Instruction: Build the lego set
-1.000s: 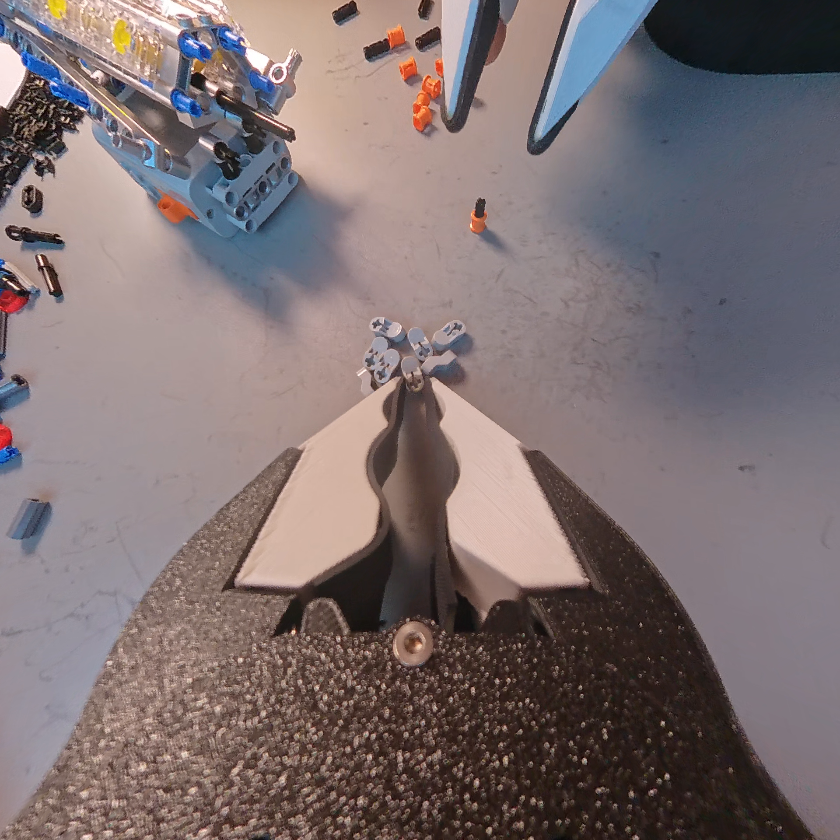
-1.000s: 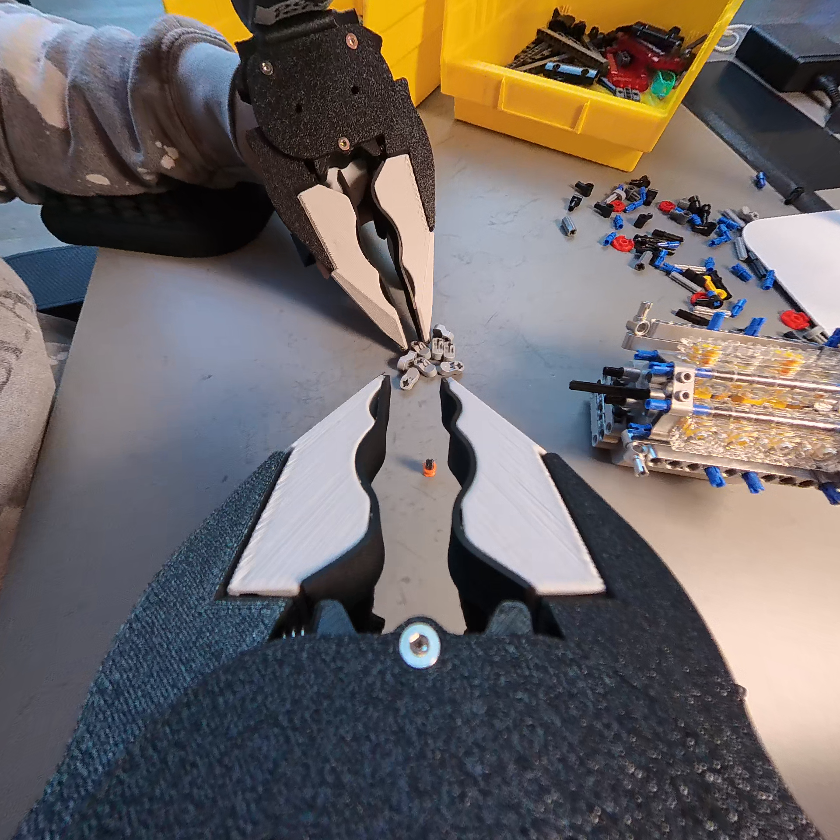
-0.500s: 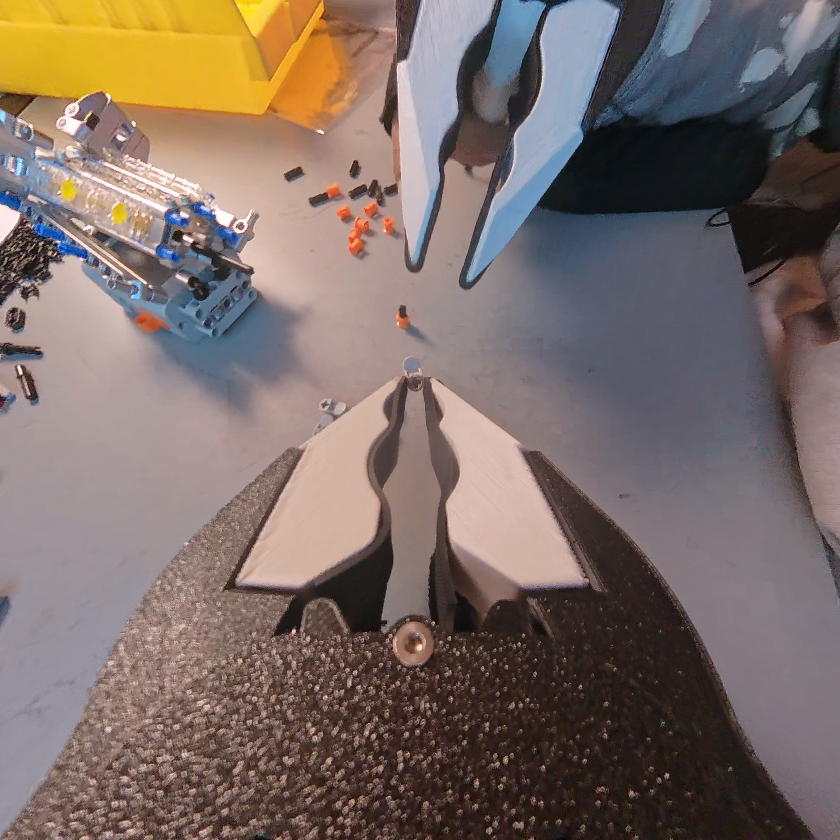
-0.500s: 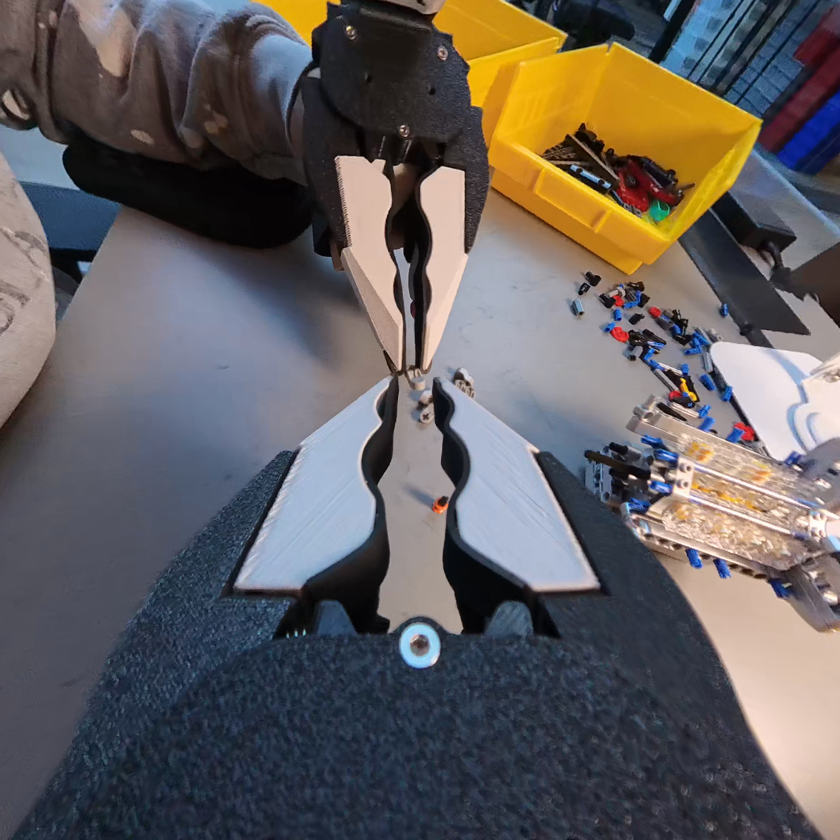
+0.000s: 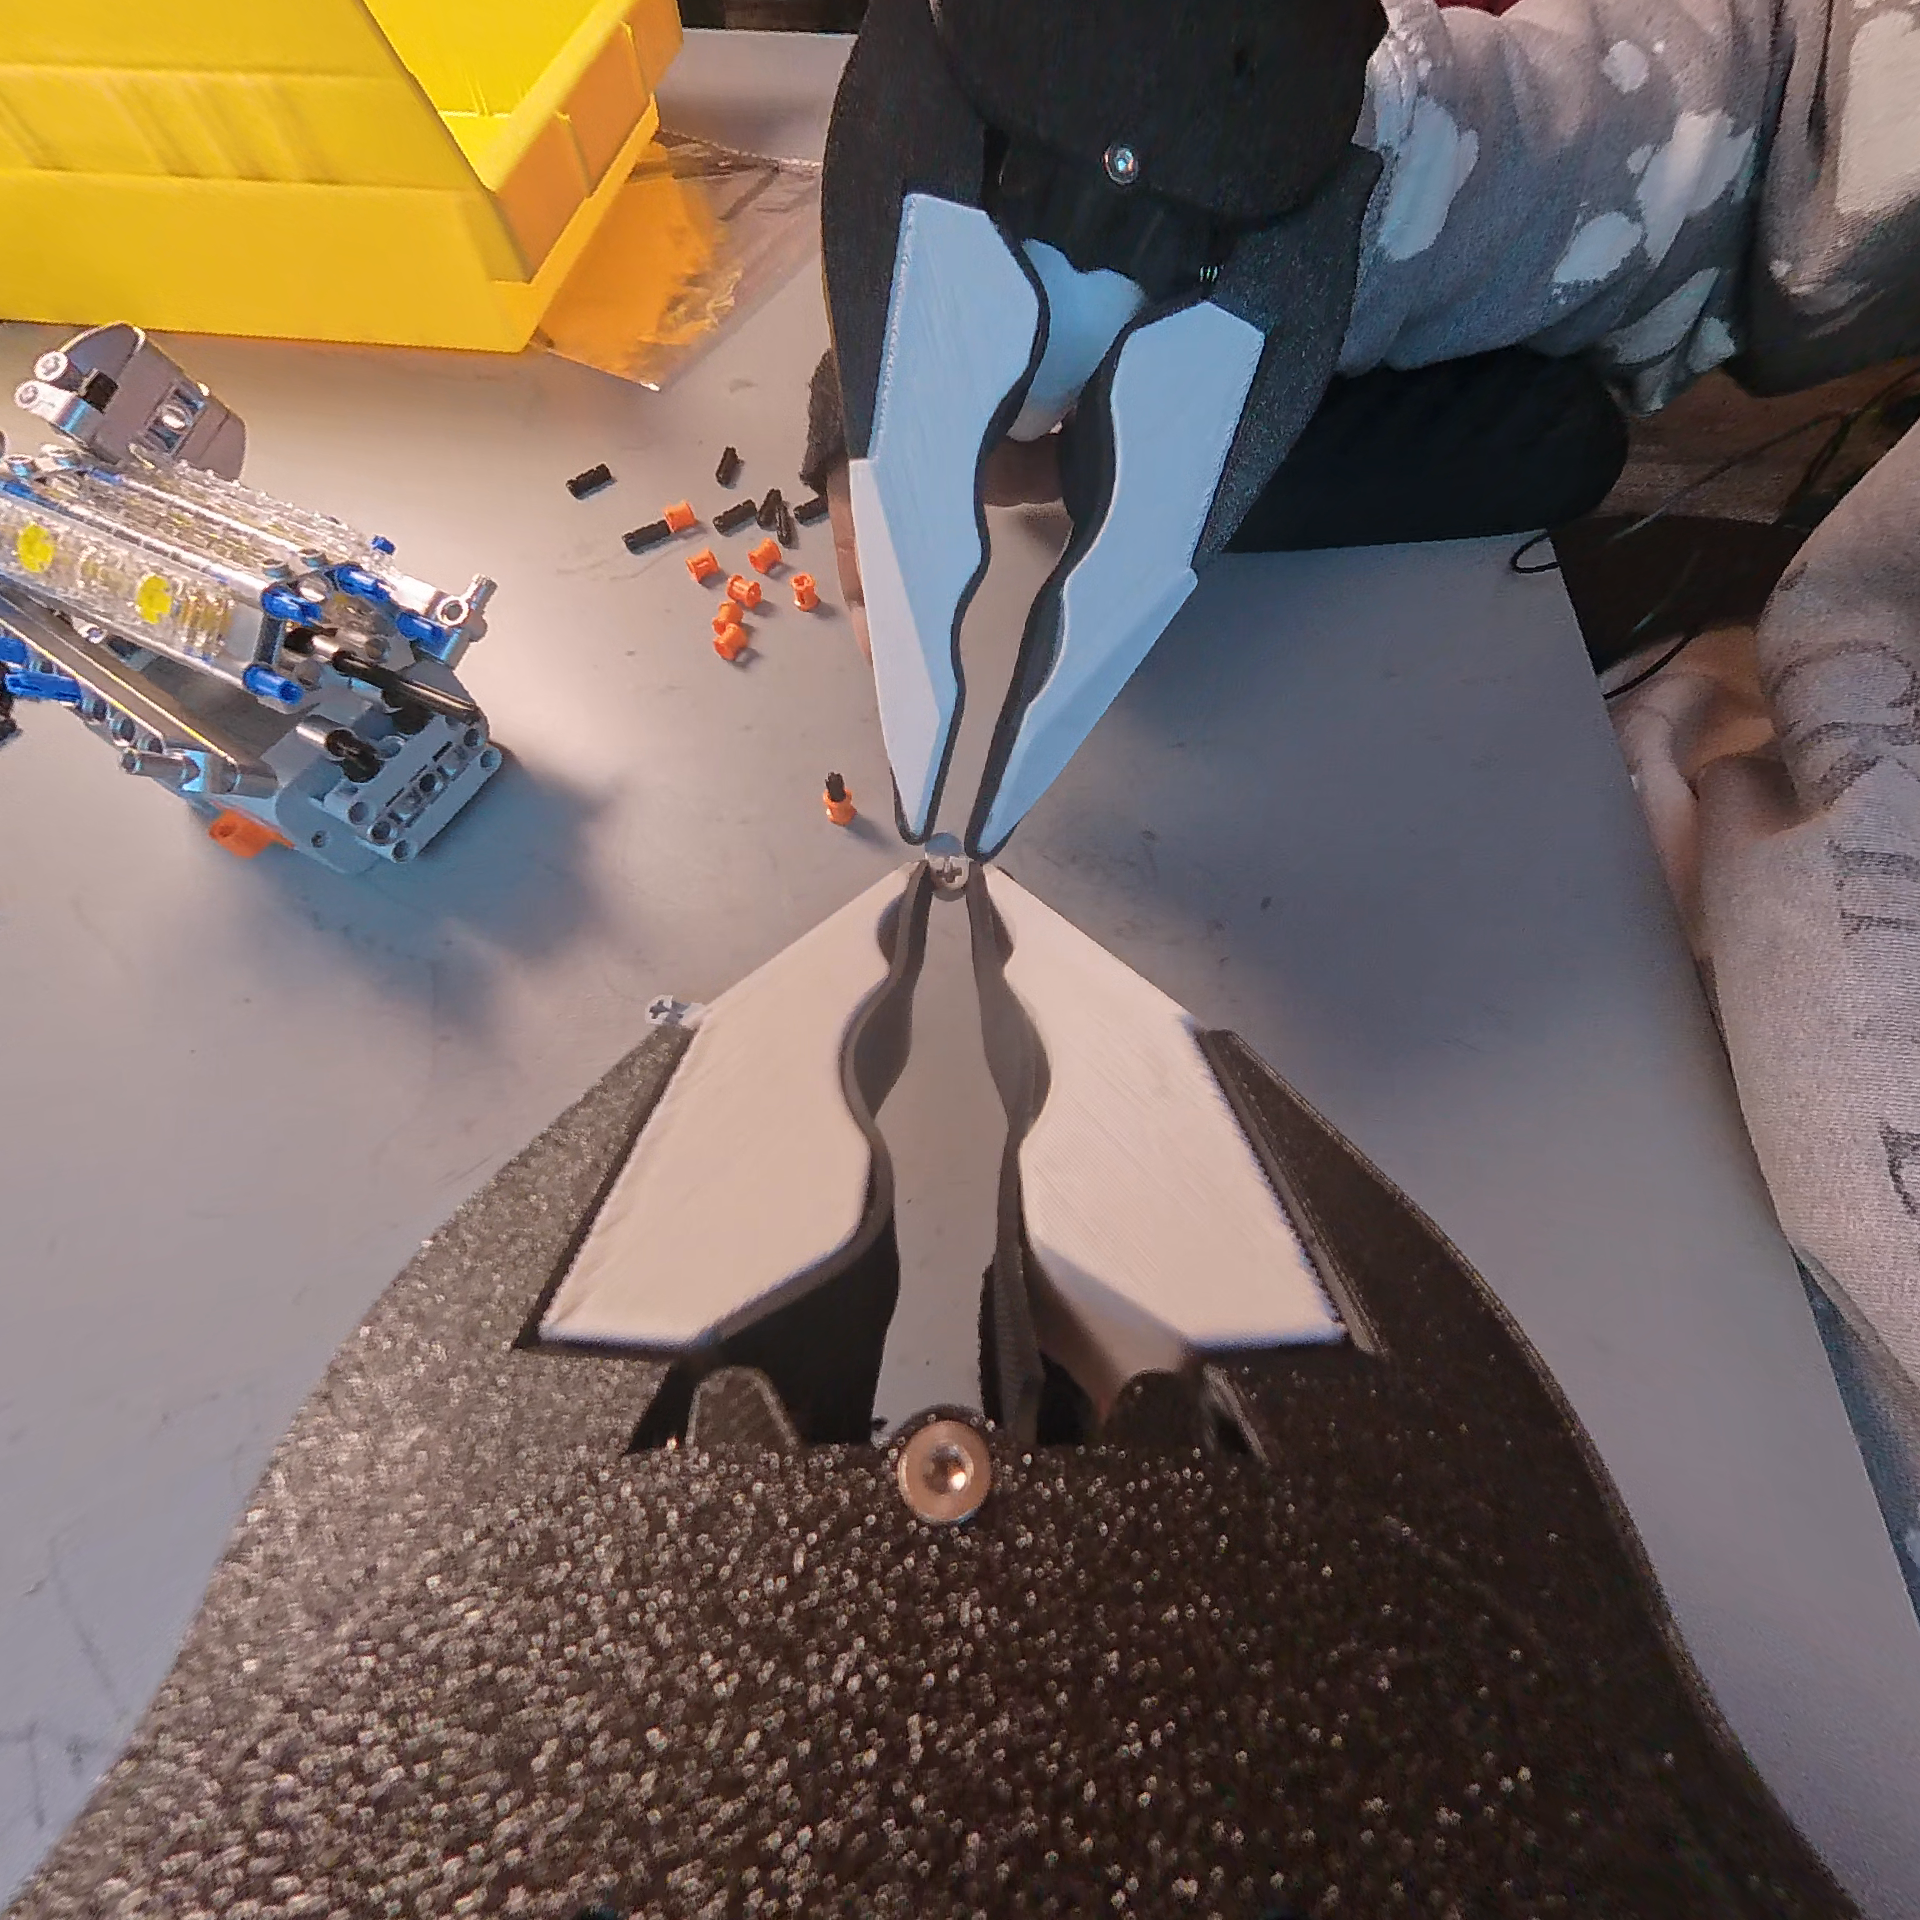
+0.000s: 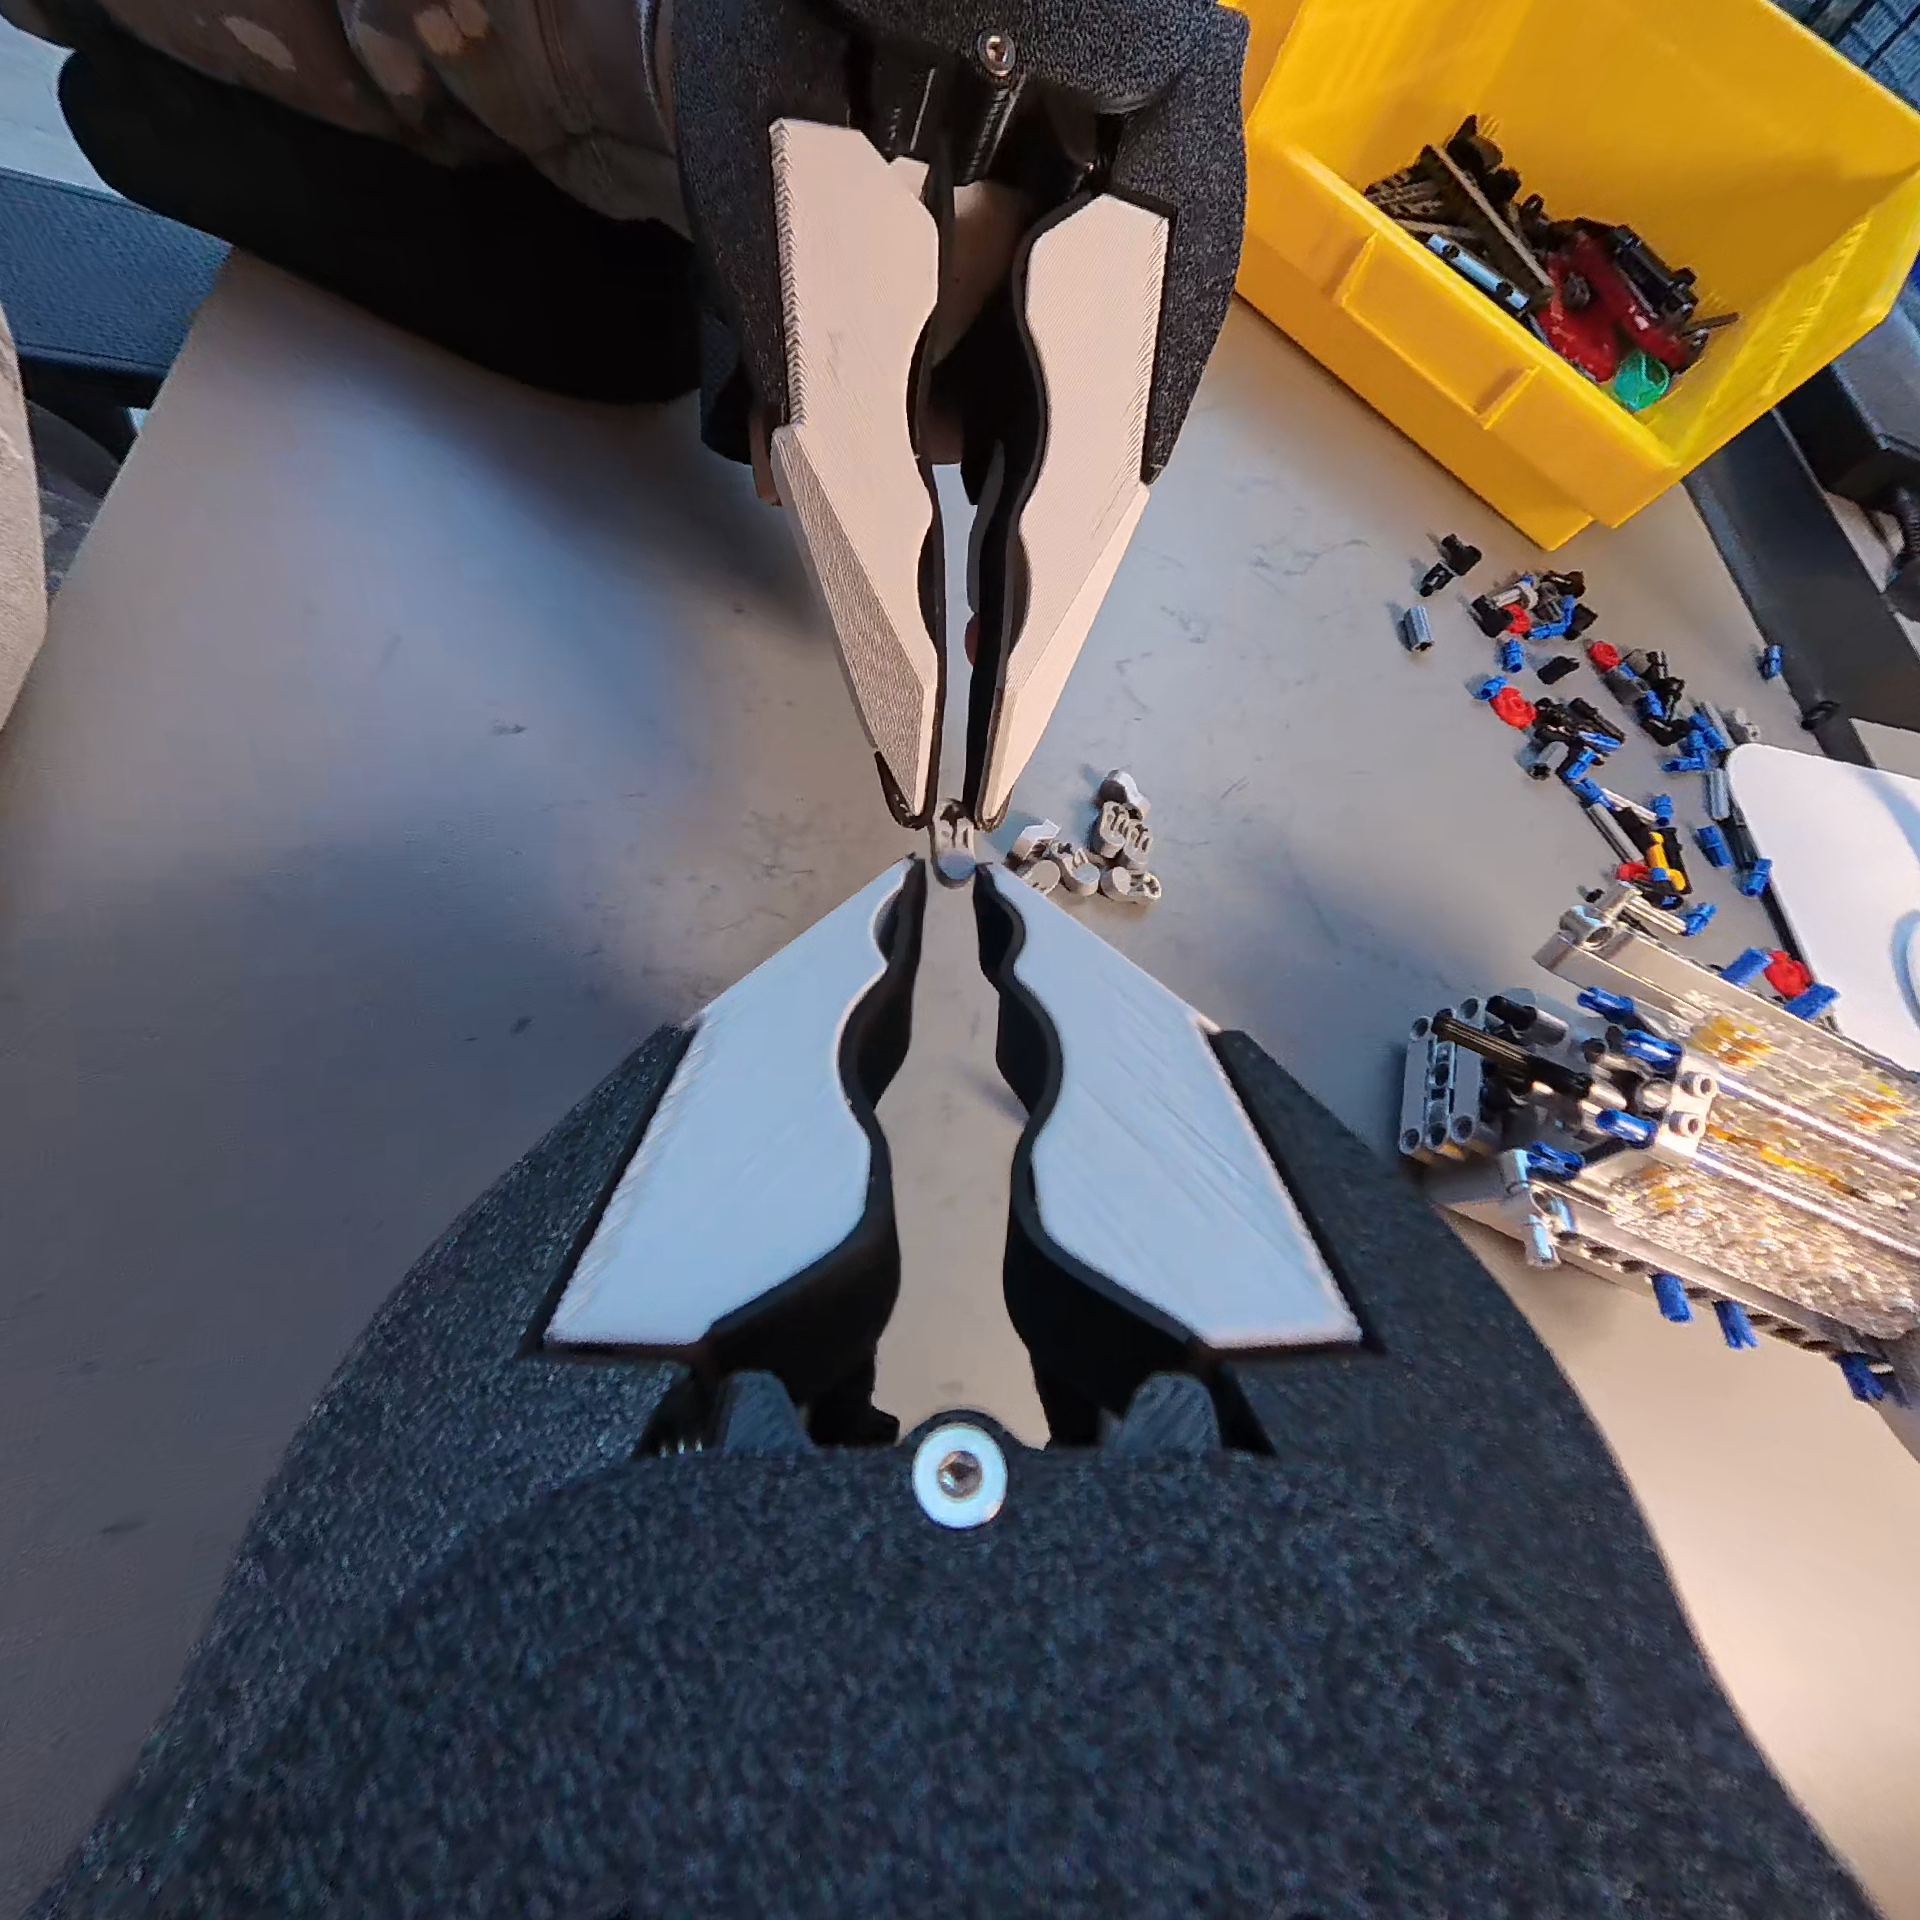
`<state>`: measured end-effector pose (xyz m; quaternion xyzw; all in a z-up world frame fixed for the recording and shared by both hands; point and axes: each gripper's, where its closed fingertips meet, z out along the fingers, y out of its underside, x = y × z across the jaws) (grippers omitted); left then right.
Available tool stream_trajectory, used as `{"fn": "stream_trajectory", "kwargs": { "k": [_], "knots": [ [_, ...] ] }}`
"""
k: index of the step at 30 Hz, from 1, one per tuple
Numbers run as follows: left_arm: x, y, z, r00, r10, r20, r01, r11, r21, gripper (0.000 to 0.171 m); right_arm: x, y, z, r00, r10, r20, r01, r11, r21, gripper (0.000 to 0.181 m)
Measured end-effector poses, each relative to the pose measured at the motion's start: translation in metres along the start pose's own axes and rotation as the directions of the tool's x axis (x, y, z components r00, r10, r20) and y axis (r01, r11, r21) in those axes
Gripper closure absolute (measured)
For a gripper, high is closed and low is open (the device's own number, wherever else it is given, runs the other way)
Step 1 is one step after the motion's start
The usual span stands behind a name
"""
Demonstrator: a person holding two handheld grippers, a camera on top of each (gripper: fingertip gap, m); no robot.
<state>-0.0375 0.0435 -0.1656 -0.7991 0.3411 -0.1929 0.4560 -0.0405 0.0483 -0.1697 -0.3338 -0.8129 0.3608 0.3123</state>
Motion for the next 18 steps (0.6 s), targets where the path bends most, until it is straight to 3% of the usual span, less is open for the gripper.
{"fn": "stream_trajectory", "kwargs": {
  "k": [18],
  "knots": [
    [0.003,0.008,0.008,0.999,0.036,0.004,-0.036,0.999,-0.026,0.166,-0.004,0.005,0.003,0.998,0.047,0.045,-0.047,0.999,-0.012,0.174]
  ]
}}
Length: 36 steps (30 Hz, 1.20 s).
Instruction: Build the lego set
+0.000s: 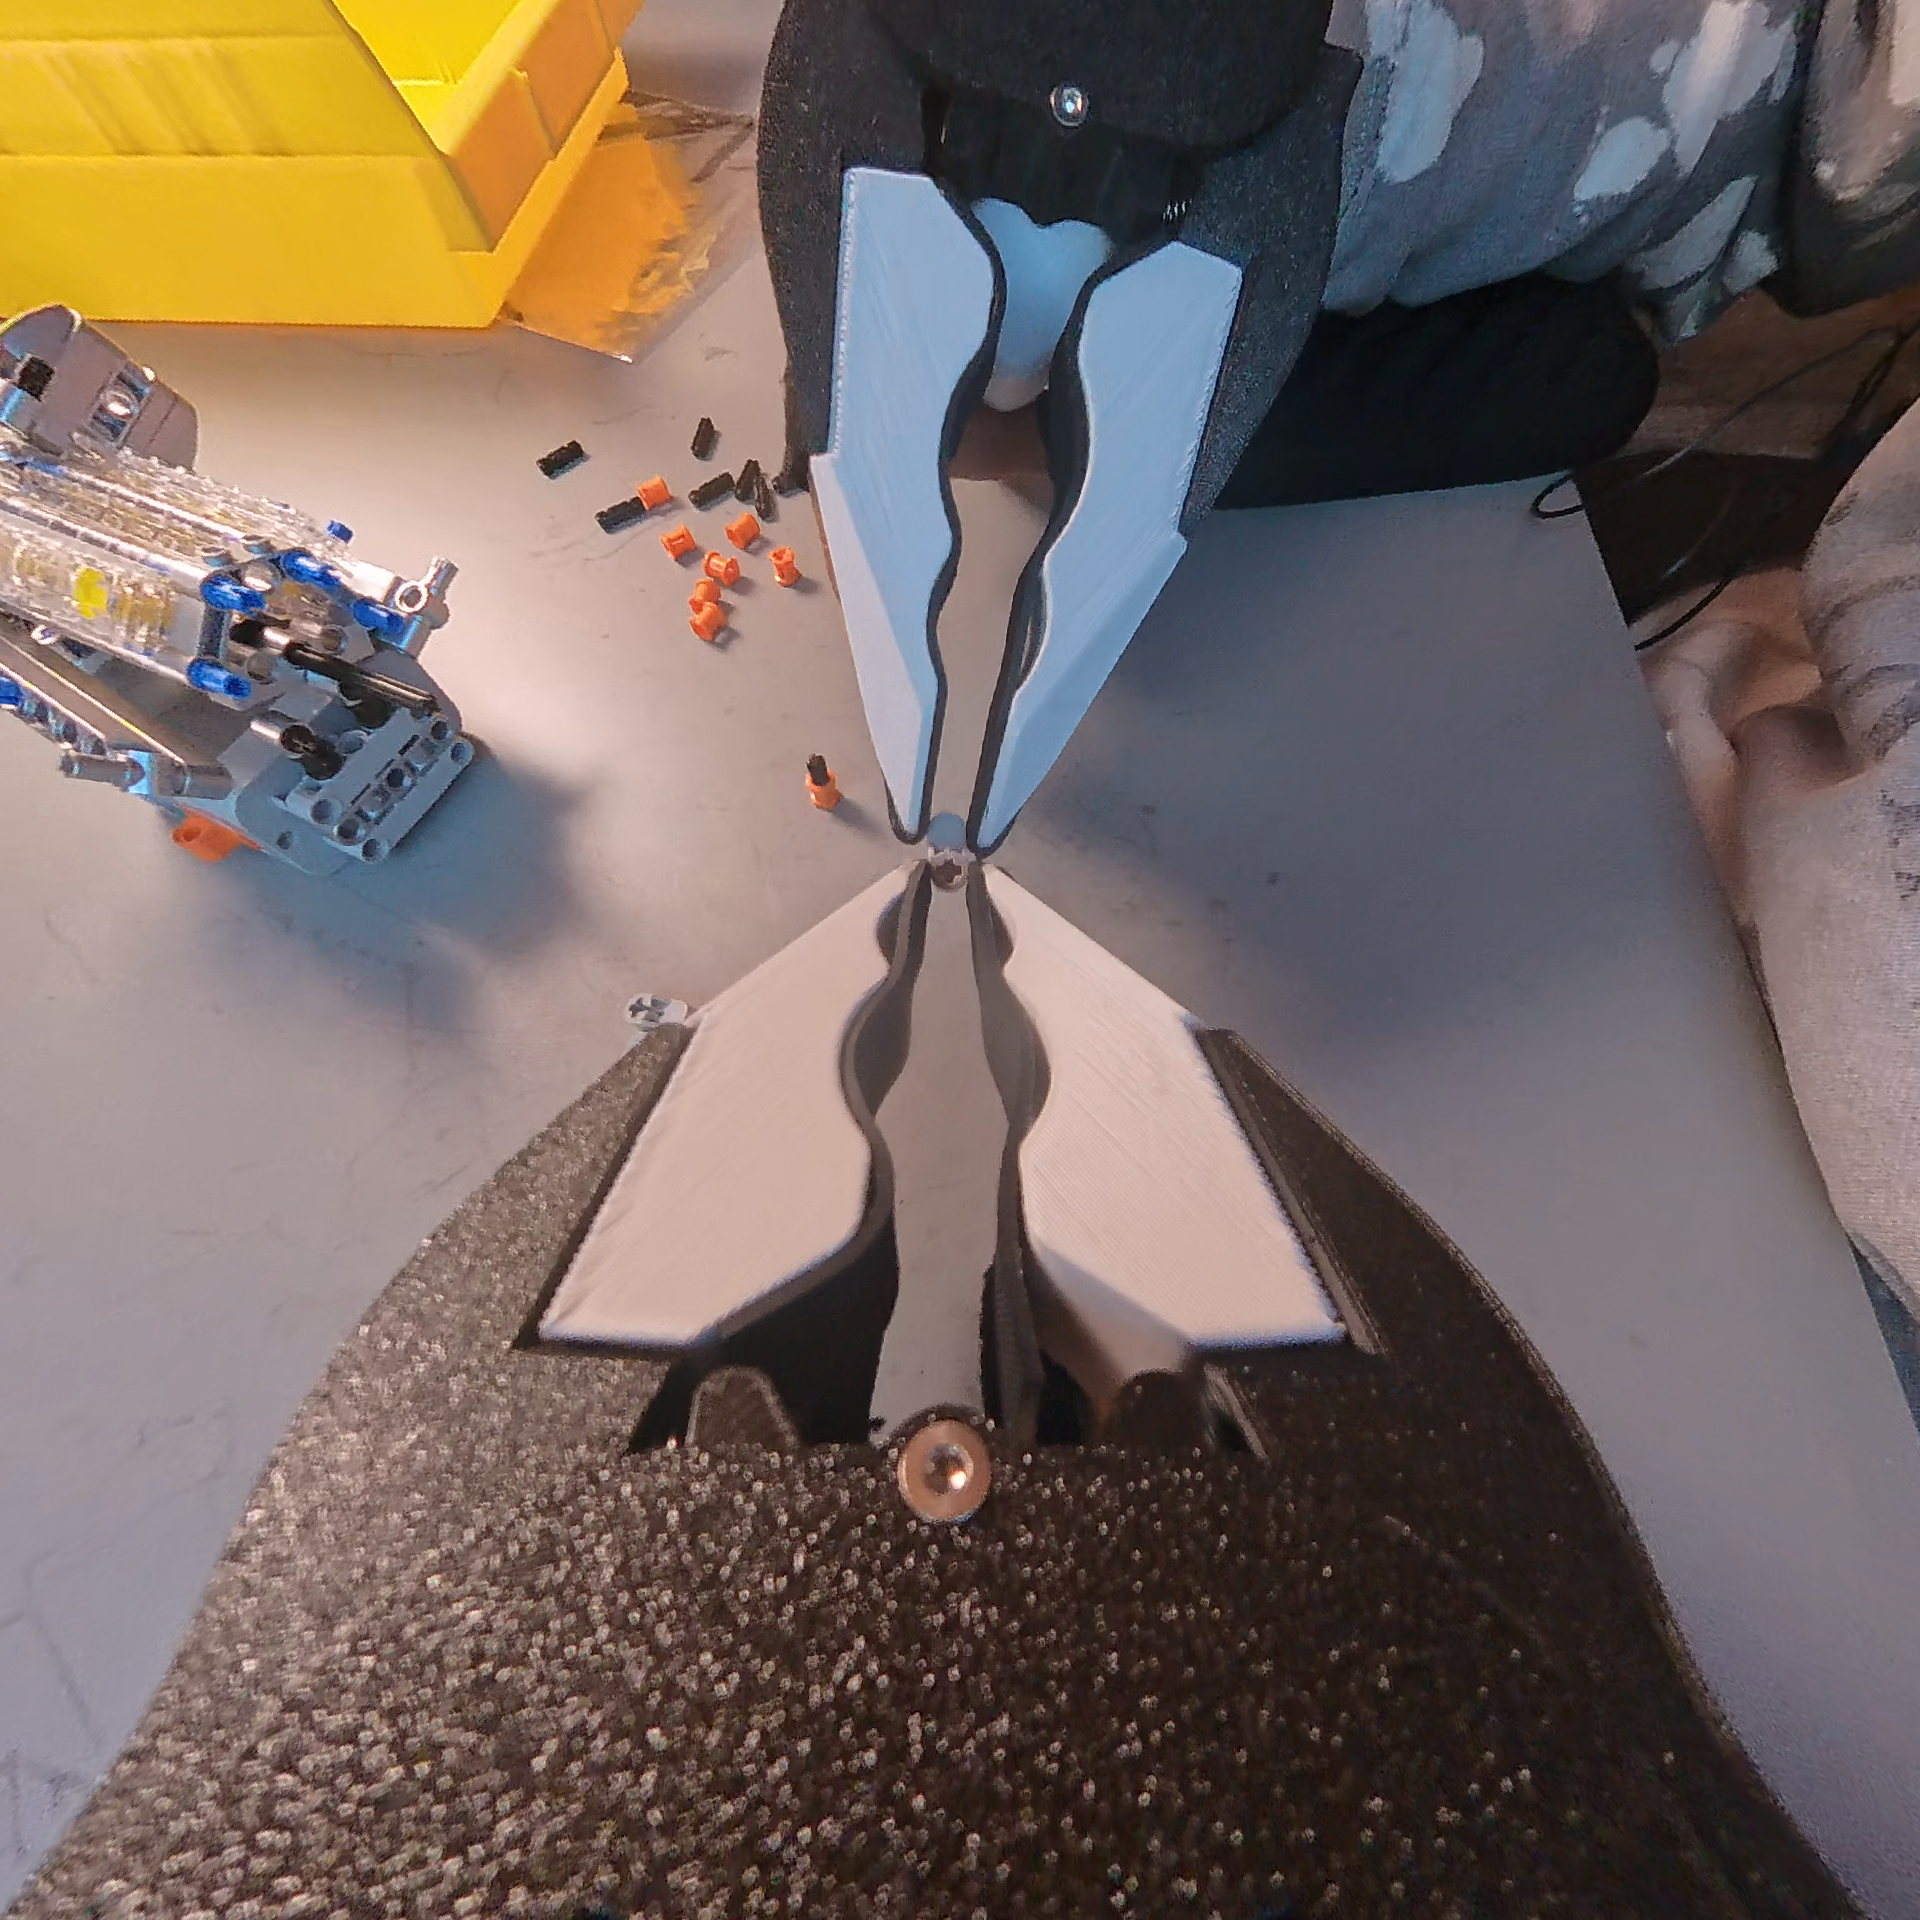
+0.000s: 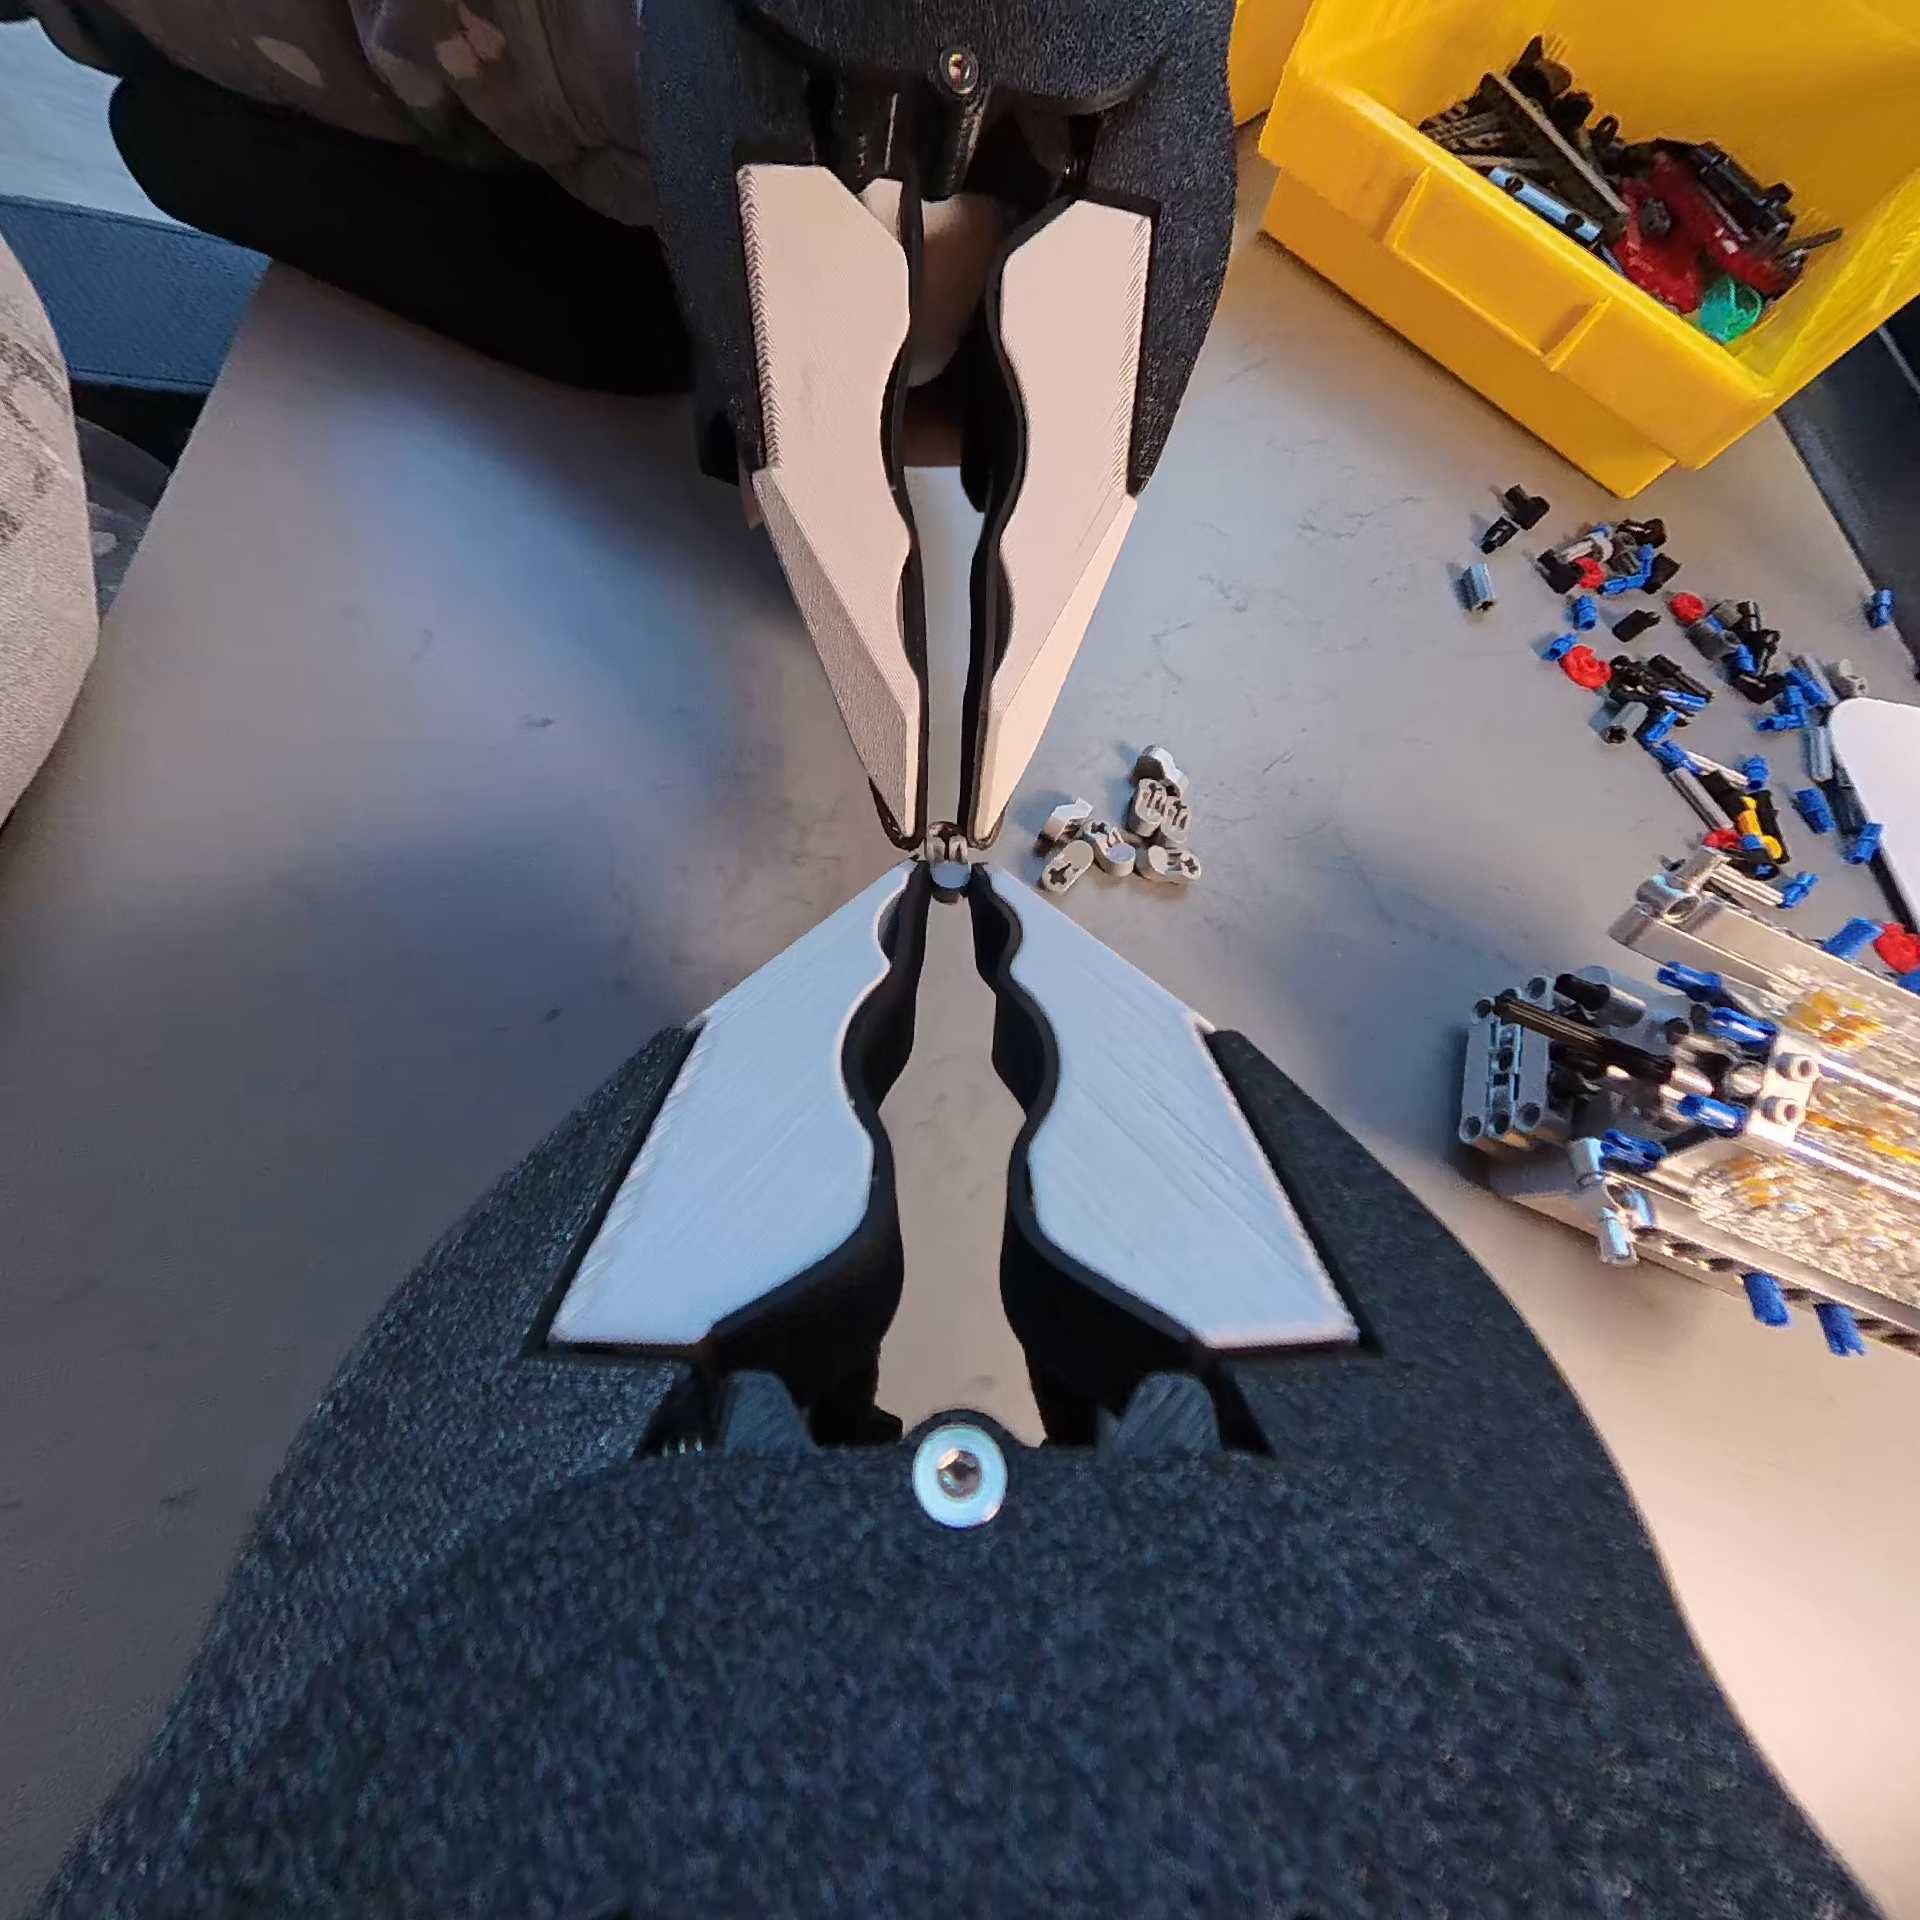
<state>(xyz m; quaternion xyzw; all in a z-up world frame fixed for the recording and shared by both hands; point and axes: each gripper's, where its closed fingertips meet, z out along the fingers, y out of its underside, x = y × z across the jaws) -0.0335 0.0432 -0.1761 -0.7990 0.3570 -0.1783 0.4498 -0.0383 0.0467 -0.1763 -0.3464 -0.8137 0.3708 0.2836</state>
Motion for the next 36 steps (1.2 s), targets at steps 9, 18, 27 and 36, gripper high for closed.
{"fn": "stream_trajectory", "kwargs": {
  "k": [9,18,27,36],
  "knots": [
    [-0.004,0.004,0.004,1.0,0.003,0.028,-0.002,1.0,-0.026,0.166,0.001,0.008,0.002,1.0,0.015,-0.004,-0.015,0.999,-0.04,0.174],
    [-0.008,0.018,0.015,0.993,0.071,0.094,-0.06,0.991,-0.116,0.171,0.003,0.035,0.011,0.999,0.046,-0.026,-0.05,0.98,-0.194,0.175],
    [-0.001,0.021,0.018,0.996,0.074,0.059,-0.065,0.988,-0.138,0.171,-0.002,0.04,0.007,0.984,0.179,0.007,-0.172,0.957,-0.233,0.168],
    [0.0,0.023,0.02,0.995,0.074,0.06,-0.063,0.986,-0.156,0.17,-0.021,0.033,0.004,0.98,0.168,0.109,-0.14,0.964,-0.227,0.165]
  ]
}}
